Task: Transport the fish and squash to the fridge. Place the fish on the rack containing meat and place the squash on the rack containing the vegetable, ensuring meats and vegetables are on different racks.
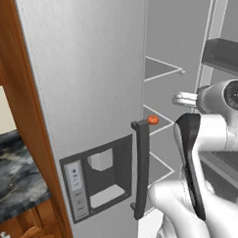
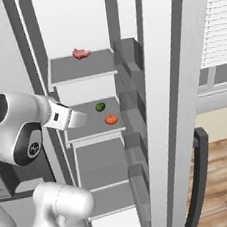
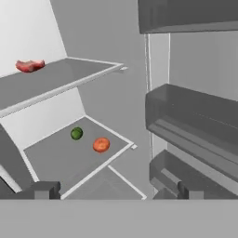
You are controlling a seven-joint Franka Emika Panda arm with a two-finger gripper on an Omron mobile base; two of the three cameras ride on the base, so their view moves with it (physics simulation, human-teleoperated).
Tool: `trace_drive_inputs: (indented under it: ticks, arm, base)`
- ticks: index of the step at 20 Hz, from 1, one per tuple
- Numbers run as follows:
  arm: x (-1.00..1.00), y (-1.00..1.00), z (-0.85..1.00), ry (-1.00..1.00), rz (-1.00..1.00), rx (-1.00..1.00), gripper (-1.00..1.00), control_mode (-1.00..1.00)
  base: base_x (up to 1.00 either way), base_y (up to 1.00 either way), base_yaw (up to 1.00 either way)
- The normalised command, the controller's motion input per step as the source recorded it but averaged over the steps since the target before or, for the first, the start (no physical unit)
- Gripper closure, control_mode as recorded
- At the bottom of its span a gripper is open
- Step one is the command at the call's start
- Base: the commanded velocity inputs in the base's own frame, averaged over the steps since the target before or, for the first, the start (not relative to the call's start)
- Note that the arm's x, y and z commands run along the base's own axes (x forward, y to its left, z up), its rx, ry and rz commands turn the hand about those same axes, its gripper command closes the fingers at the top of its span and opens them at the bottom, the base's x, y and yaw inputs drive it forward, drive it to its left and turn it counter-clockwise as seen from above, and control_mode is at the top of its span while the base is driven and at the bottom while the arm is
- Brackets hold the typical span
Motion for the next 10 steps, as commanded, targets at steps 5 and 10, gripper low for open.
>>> trace_drive_inputs:
  ticks: [5, 10]
  arm:
    - [-0.18, 0.2, 0.19, 0.09, 0.17, 0.03, -1.0, -1.0]
    - [-0.44, 0.09, -0.14, 0.01, 0.24, 0.01, -1.0, -1.0]
  base:
    - [0.0, 0.0, 0.0]
    - [0.0, 0.0, 0.0]
